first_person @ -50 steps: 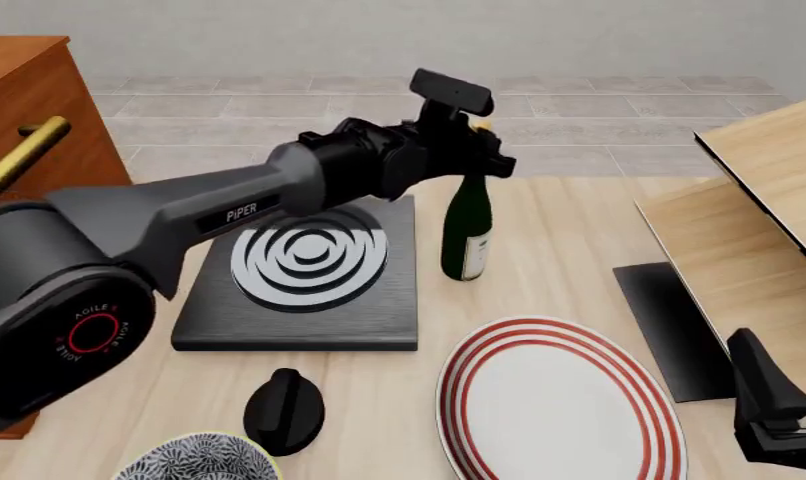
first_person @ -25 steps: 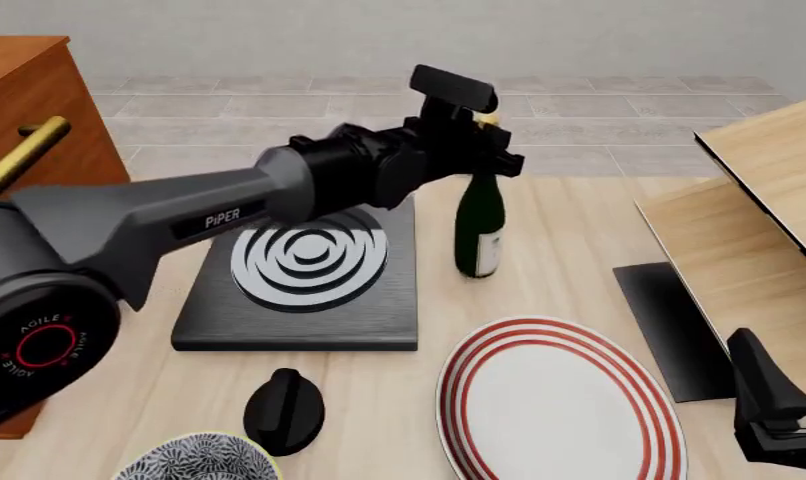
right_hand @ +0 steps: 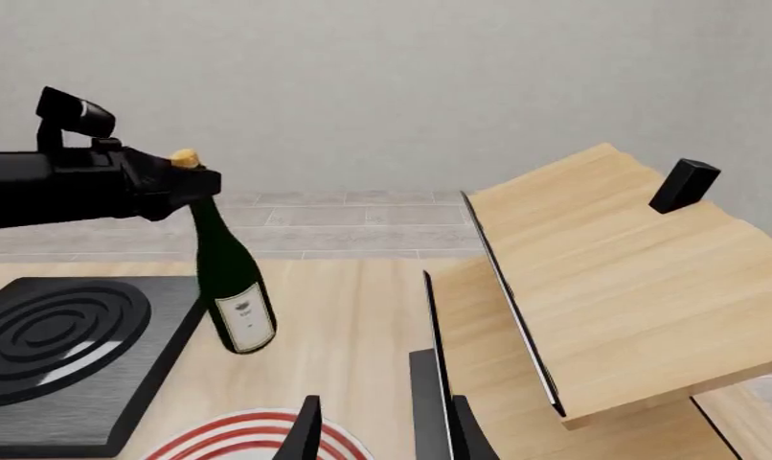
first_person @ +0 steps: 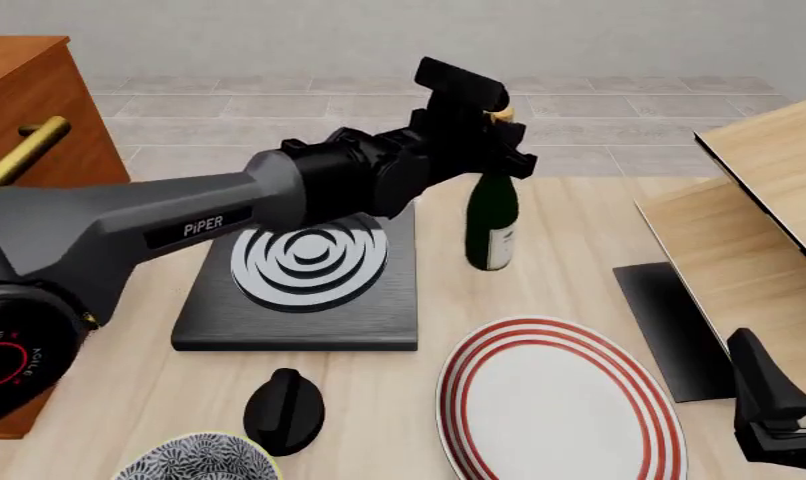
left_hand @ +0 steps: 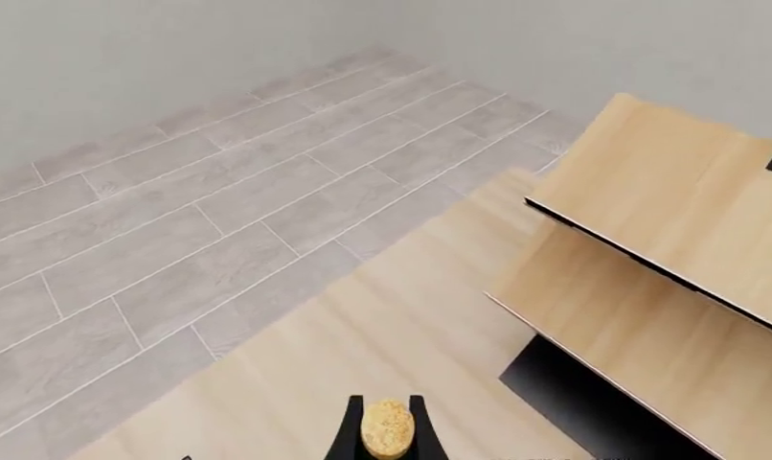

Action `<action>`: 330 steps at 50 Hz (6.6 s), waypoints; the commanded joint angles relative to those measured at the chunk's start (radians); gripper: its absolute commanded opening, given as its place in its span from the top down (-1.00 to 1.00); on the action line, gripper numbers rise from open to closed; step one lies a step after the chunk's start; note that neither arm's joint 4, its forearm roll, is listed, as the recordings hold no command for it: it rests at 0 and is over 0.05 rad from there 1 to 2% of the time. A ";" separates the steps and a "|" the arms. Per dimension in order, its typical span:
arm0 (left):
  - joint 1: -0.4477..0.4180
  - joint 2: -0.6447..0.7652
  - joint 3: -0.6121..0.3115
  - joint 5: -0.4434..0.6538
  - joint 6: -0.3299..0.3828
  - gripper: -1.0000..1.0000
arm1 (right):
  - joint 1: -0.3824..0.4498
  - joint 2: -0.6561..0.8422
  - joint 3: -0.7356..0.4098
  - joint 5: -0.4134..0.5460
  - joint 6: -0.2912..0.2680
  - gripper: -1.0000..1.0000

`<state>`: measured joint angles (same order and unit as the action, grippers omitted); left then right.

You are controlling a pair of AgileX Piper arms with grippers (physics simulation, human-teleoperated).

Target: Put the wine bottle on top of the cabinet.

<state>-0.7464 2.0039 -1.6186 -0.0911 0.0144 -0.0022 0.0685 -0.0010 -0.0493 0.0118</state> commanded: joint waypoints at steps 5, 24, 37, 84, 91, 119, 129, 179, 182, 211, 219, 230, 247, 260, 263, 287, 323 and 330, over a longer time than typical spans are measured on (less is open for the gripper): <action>-0.013 -0.056 0.014 -0.009 0.024 1.00 | 0.000 -0.001 0.000 0.000 0.000 -1.00; -0.016 -0.426 0.131 0.221 0.016 1.00 | 0.000 0.000 0.000 0.000 0.000 -1.00; -0.018 -0.528 0.279 0.161 0.010 1.00 | 0.000 0.000 0.000 0.000 0.000 -1.00; -0.017 -0.919 0.582 0.205 0.024 1.00 | 0.000 0.000 0.000 0.000 0.000 -1.00; -0.008 -0.983 0.611 0.238 0.020 1.00 | 0.000 0.000 0.000 0.000 0.000 -1.00; 0.047 -1.141 0.637 0.417 0.062 1.00 | 0.000 0.000 0.000 0.000 0.000 -1.00; 0.063 -1.148 0.562 0.528 0.091 1.00 | 0.000 0.000 0.000 0.000 0.000 -1.00; 0.249 -1.148 0.124 1.026 0.168 1.00 | 0.000 0.000 0.000 0.000 0.000 -1.00; 0.273 -1.147 0.101 1.049 0.169 1.00 | 0.000 0.000 0.000 0.000 0.000 -1.00; 0.479 -1.066 -0.148 1.186 0.177 1.00 | 0.000 0.000 0.000 0.000 0.000 -1.00; 0.543 -1.039 -0.216 1.224 0.183 1.00 | 0.000 0.000 0.000 0.000 0.000 -1.00; 0.618 -1.005 -0.318 1.276 0.185 1.00 | 0.000 0.000 0.000 0.000 0.000 -1.00; 0.742 -0.984 -0.373 1.309 0.200 1.00 | 0.000 -0.001 0.000 0.000 0.000 -1.00; 0.872 -0.977 -0.385 1.311 0.209 1.00 | 0.000 0.000 0.000 0.000 0.000 -1.00; 0.906 -0.966 -0.384 1.309 0.222 1.00 | 0.000 0.000 0.000 0.000 0.000 -1.00; 1.099 -0.910 -0.282 1.129 0.264 1.00 | 0.000 0.000 0.000 0.000 0.000 -1.00; 1.265 -0.747 -0.220 0.936 0.215 1.00 | 0.000 0.000 0.000 0.000 0.000 -1.00; 1.249 -0.780 -0.142 0.901 0.220 1.00 | 0.000 0.000 0.000 0.000 0.000 -1.00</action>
<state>0.4992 1.2114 -1.8296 0.8416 0.2259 -0.0022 0.0686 -0.0010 -0.0493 0.0117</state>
